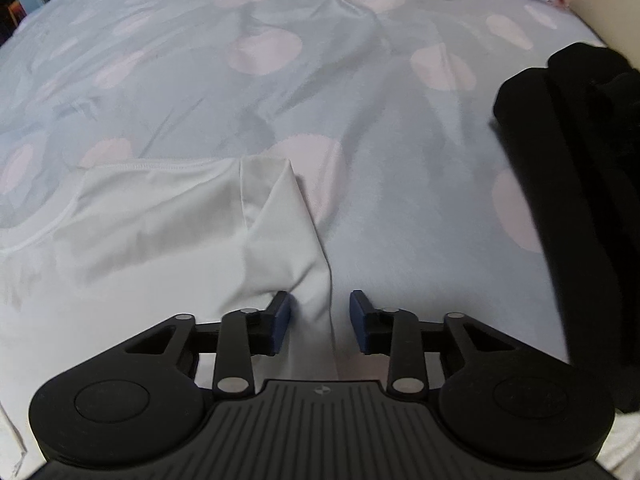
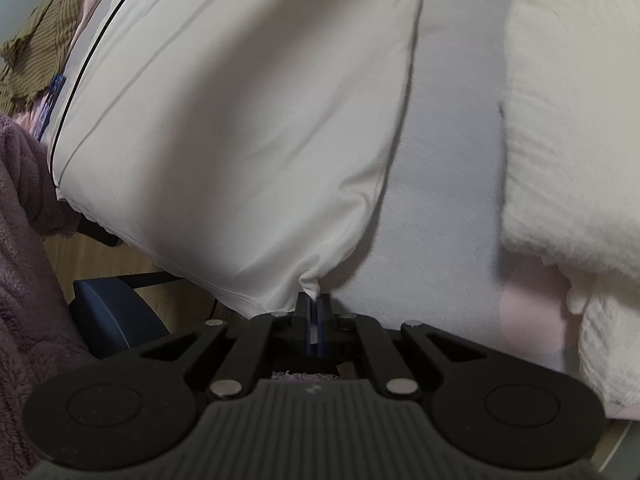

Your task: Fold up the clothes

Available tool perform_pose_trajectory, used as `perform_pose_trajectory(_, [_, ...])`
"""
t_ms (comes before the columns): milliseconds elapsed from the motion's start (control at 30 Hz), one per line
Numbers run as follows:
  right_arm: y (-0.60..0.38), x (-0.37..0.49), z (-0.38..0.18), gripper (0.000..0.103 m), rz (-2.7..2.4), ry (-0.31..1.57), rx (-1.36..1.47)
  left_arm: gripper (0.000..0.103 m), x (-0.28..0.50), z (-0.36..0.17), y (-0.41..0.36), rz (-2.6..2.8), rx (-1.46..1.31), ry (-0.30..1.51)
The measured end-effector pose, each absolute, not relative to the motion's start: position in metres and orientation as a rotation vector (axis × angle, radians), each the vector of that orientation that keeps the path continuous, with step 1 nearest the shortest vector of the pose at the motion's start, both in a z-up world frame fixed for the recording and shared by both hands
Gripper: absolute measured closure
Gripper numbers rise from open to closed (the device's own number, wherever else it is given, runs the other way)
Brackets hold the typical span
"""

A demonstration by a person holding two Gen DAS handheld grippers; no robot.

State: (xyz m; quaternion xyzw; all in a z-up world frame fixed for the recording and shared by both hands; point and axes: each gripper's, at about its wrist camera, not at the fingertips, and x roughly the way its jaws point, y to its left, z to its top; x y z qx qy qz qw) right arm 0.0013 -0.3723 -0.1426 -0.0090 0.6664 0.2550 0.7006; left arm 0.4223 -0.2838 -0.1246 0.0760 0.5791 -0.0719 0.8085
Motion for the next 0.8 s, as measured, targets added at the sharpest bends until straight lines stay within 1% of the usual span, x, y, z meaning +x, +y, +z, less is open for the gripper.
perform_pose_trajectory(33, [-0.373,0.000,-0.142,0.099,0.565,1.480,-0.011,0.088,0.422,-0.125,-0.286,-0.141,0.184,1.234])
perform_pose_trajectory(67, [-0.374,0.000,-0.140,0.099,0.563,1.472,-0.004,0.091,0.422,-0.125,-0.286,-0.144,0.198,1.230])
perform_pose_trajectory(133, [-0.375,-0.002,-0.136,0.099,0.564,1.455,0.005,0.100,0.422,-0.122,-0.283,-0.149,0.198,1.222])
perform_pose_trajectory(200, [-0.374,-0.003,-0.131,0.099,0.571,1.437,0.012,0.101,0.422,-0.117,-0.274,-0.163,0.155,1.218])
perform_pose_trajectory(500, [-0.339,-0.025,-0.123,0.100,0.688,1.344,0.027,0.102,0.416,-0.074,-0.235,-0.289,-0.046,1.144])
perform_pose_trajectory(633, [-0.324,-0.021,-0.098,0.100,0.756,1.304,0.008,0.102,0.416,-0.065,-0.210,-0.350,-0.140,1.121])
perform_pose_trajectory(800, [-0.304,-0.022,-0.086,0.100,0.830,1.275,-0.010,0.103,0.409,-0.060,-0.169,-0.406,-0.248,1.088])
